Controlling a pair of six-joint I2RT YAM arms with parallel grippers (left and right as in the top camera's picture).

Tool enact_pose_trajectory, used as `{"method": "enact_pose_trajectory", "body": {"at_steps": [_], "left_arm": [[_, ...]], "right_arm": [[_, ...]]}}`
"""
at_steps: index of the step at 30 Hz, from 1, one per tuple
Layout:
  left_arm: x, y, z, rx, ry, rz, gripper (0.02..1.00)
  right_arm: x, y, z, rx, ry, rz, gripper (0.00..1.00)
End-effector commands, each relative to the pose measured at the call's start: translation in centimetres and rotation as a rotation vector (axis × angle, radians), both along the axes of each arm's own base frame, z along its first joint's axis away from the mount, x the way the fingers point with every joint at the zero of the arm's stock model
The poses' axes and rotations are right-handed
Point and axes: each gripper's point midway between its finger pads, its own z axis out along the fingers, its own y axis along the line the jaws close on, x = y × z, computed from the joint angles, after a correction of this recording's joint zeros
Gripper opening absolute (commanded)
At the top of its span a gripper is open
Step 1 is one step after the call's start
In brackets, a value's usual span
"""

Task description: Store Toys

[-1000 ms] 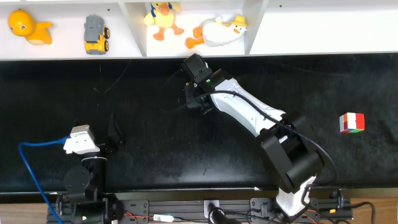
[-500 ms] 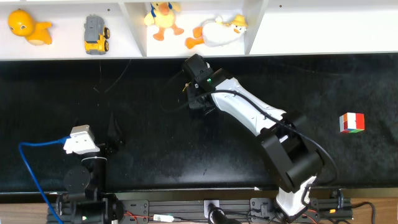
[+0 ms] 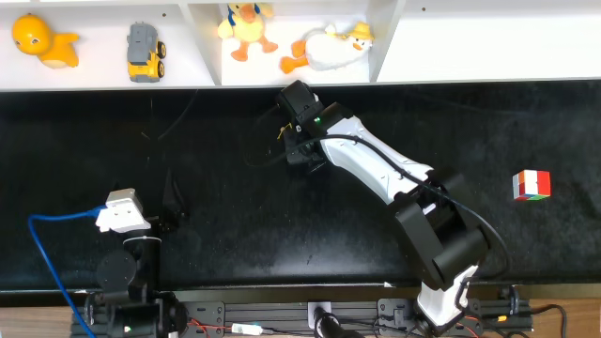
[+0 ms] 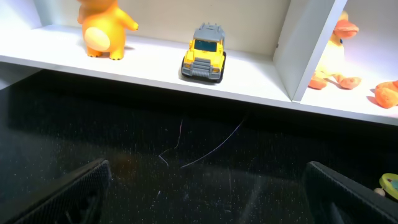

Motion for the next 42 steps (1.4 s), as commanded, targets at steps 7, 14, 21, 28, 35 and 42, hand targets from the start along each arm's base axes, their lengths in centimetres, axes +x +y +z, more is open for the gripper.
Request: {"method": "enact_pose_trajectory", "body": {"at_steps": [7, 14, 21, 28, 35, 42], "left_arm": [[0.0, 0.0, 0.0, -0.003, -0.008, -0.001, 0.996], [0.0, 0.0, 0.0, -0.003, -0.008, -0.001, 0.998], [0.0, 0.0, 0.0, -0.003, -0.008, -0.001, 0.996], [0.0, 0.0, 0.0, -0.003, -0.008, -0.001, 0.998], [0.0, 0.0, 0.0, -0.003, -0.008, -0.001, 0.998], [0.0, 0.0, 0.0, -0.003, -0.008, -0.001, 0.998]], "right_arm": [[-0.1, 1.7, 3.3, 0.036, 0.042, 0.063, 0.047], [-2.3, 2.4, 8.2, 0.063, 0.013, 0.116, 0.045], [-6.0, 3.0, 12.9, 0.081, -0.038, 0.174, 0.045], [-10.2, 0.6, 14.4, 0.015, 0.032, 0.070, 0.047], [-12.0, -1.2, 15.2, 0.028, 0.042, -0.029, 0.045], [-14.6, -5.2, 15.3, 0.036, 0.007, -0.130, 0.045]]}}
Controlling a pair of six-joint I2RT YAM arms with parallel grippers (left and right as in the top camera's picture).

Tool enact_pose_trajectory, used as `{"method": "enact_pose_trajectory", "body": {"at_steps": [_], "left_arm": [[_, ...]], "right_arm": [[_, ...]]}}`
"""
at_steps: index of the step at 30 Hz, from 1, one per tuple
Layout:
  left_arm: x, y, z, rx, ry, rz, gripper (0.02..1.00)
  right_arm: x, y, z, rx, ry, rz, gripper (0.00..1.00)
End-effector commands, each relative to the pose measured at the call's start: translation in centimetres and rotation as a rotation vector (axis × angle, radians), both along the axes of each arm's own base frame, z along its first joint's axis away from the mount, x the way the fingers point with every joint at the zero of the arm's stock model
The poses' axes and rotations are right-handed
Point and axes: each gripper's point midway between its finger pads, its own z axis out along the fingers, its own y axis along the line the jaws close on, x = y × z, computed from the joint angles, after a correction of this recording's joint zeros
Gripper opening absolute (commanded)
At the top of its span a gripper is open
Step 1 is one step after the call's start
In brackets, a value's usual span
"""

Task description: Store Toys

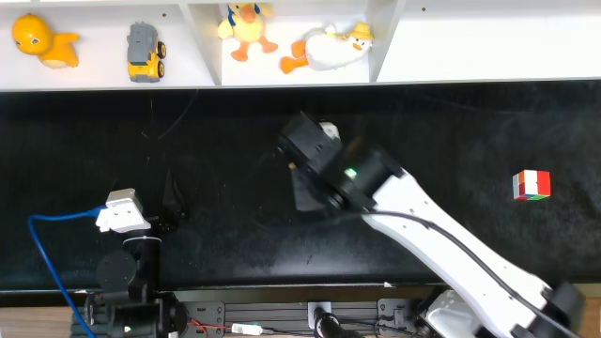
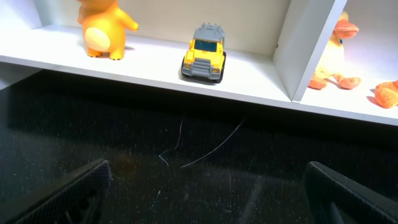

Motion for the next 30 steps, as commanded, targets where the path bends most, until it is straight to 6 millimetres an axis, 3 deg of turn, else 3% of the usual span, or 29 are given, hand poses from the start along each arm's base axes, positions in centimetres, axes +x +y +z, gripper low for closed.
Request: {"method": "enact_pose_trajectory", "body": {"at_steps": [1, 9, 15, 20, 30], "left_arm": [[0.0, 0.0, 0.0, -0.003, -0.008, -0.001, 0.998], [0.0, 0.0, 0.0, -0.003, -0.008, -0.001, 0.998], [0.0, 0.0, 0.0, -0.003, -0.008, -0.001, 0.998], [0.0, 0.0, 0.0, -0.003, -0.008, -0.001, 0.998], [0.0, 0.0, 0.0, -0.003, -0.008, -0.001, 0.998]], "right_arm": [[-1.2, -2.5, 0.8, 0.012, -0.053, -0.089, 0.047], [-0.2, -8.5, 1.9, 0.011, -0.100, -0.283, 0.045], [2.4, -13.1, 1.6, -0.017, -0.097, -0.468, 0.045], [5.1, -16.0, 1.1, -0.057, -0.135, -0.505, 0.047], [10.7, -19.1, -2.0, -0.127, -0.155, -0.473, 0.045]]}}
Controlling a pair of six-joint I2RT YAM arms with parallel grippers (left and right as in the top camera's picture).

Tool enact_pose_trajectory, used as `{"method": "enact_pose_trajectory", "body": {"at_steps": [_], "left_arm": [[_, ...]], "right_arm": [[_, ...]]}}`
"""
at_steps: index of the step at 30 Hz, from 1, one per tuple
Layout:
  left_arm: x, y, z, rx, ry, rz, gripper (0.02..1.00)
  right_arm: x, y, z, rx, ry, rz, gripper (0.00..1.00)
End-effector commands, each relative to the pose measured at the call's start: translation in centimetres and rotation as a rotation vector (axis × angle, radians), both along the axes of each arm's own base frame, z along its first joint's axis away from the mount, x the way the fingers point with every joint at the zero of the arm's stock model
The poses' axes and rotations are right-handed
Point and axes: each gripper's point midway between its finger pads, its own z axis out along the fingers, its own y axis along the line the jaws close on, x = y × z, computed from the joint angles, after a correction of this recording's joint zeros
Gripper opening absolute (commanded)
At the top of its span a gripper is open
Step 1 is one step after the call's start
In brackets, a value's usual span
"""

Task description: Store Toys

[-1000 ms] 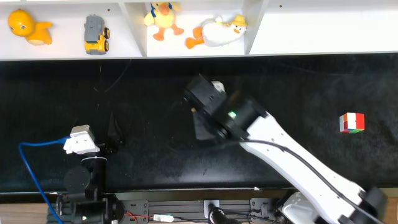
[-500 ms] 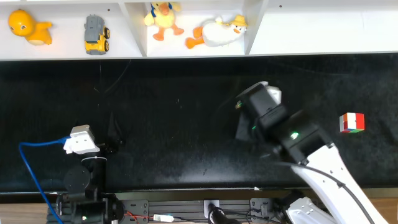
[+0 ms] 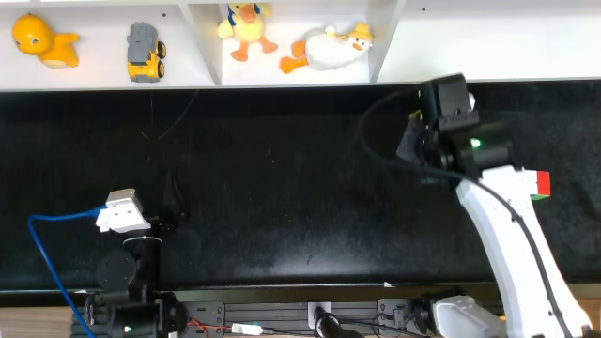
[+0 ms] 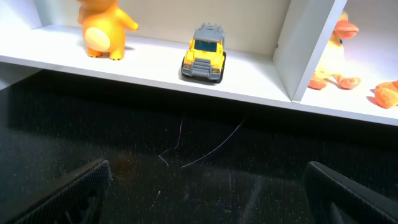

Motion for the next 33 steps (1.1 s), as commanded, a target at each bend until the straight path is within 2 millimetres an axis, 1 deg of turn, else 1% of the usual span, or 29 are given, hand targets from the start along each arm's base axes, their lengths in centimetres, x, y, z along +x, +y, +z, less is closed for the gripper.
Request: {"method": "enact_pose_trajectory", "body": {"at_steps": [1, 5, 8, 19, 25, 28, 31, 33], "left_arm": [[0.0, 0.0, 0.0, -0.003, -0.008, -0.001, 0.998], [0.0, 0.0, 0.0, -0.003, -0.008, -0.001, 0.998], [0.0, 0.0, 0.0, -0.003, -0.008, -0.001, 0.998], [0.0, 0.0, 0.0, -0.003, -0.008, -0.001, 0.998], [0.0, 0.0, 0.0, -0.003, -0.008, -0.001, 0.998], [0.0, 0.0, 0.0, -0.003, -0.008, -0.001, 0.998], [0.0, 0.0, 0.0, -0.003, -0.008, -0.001, 0.998], [0.0, 0.0, 0.0, -0.003, -0.008, -0.001, 0.998]], "right_arm": [[1.4, -1.4, -1.9, -0.043, 0.038, 0.057, 0.047], [2.9, -2.2, -3.3, -0.024, 0.052, 0.070, 0.045], [4.0, -2.3, -3.5, -0.010, 0.031, 0.104, 0.045], [7.9, -2.3, -1.1, -0.112, -0.130, 0.306, 0.047], [10.4, -2.9, 0.6, -0.149, -0.251, 0.343, 0.045], [11.3, -3.2, 1.3, -0.150, -0.296, 0.340, 0.049], [11.9, -3.3, 1.4, -0.136, -0.319, 0.359, 0.049], [12.2, -3.1, 0.8, -0.118, -0.314, 0.371, 0.045]]}}
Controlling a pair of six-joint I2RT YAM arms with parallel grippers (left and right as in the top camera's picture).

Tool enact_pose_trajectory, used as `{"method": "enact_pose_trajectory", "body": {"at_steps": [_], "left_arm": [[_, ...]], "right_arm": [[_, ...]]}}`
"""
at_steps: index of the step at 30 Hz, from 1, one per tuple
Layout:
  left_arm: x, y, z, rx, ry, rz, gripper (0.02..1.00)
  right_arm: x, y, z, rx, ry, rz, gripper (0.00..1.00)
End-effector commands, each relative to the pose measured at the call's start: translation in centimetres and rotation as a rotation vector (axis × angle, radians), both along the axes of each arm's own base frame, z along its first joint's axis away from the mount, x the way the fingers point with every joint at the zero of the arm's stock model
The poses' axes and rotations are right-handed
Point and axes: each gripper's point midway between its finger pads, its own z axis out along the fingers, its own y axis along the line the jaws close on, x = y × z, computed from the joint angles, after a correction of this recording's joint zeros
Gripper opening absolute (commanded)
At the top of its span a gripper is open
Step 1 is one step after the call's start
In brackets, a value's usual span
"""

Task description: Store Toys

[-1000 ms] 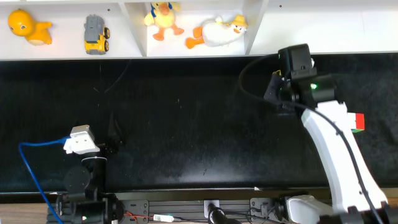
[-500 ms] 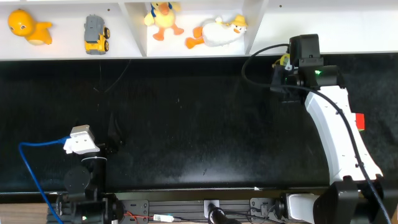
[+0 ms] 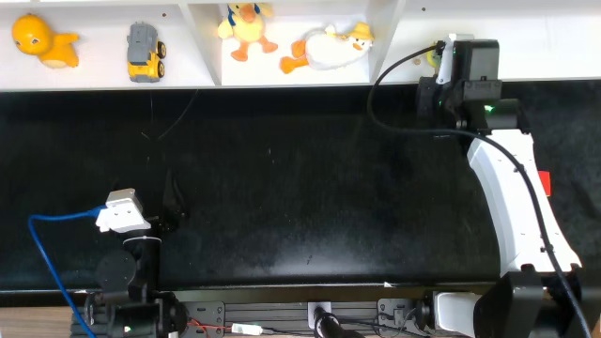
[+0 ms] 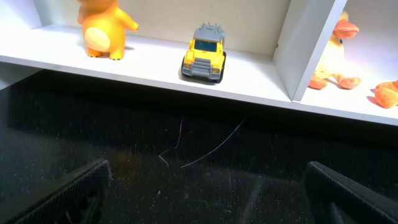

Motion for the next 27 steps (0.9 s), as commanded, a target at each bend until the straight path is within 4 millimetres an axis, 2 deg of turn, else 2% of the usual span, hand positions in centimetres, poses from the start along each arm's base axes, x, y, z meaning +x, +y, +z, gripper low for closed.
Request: {"method": "enact_pose_trajectory", "body": {"at_steps": [1, 6, 14, 19, 24, 26, 27], "left_arm": [[0.0, 0.0, 0.0, -0.003, -0.008, -0.001, 0.998], [0.0, 0.0, 0.0, -0.003, -0.008, -0.001, 0.998], [0.0, 0.0, 0.0, -0.003, -0.008, -0.001, 0.998], [0.0, 0.0, 0.0, -0.003, -0.008, -0.001, 0.998], [0.0, 0.0, 0.0, -0.003, -0.008, -0.001, 0.998], [0.0, 0.0, 0.0, -0.003, -0.008, -0.001, 0.998], [0.0, 0.0, 0.0, -0.003, -0.008, -0.001, 0.998]], "right_arm": [[1.4, 0.3, 0.4, 0.025, -0.021, 0.054, 0.045], [3.0, 0.6, -1.4, 0.035, 0.030, 0.068, 0.047], [6.2, 0.5, -1.6, -0.007, 0.040, 0.126, 0.045], [7.3, 0.5, -3.0, -0.020, 0.068, 0.142, 0.045], [7.7, 0.5, -4.1, -0.018, 0.089, 0.141, 0.056], [7.7, 0.4, -4.1, -0.024, 0.086, 0.137, 0.244], [7.8, 0.3, -4.1, -0.026, 0.084, 0.136, 0.297]]}}
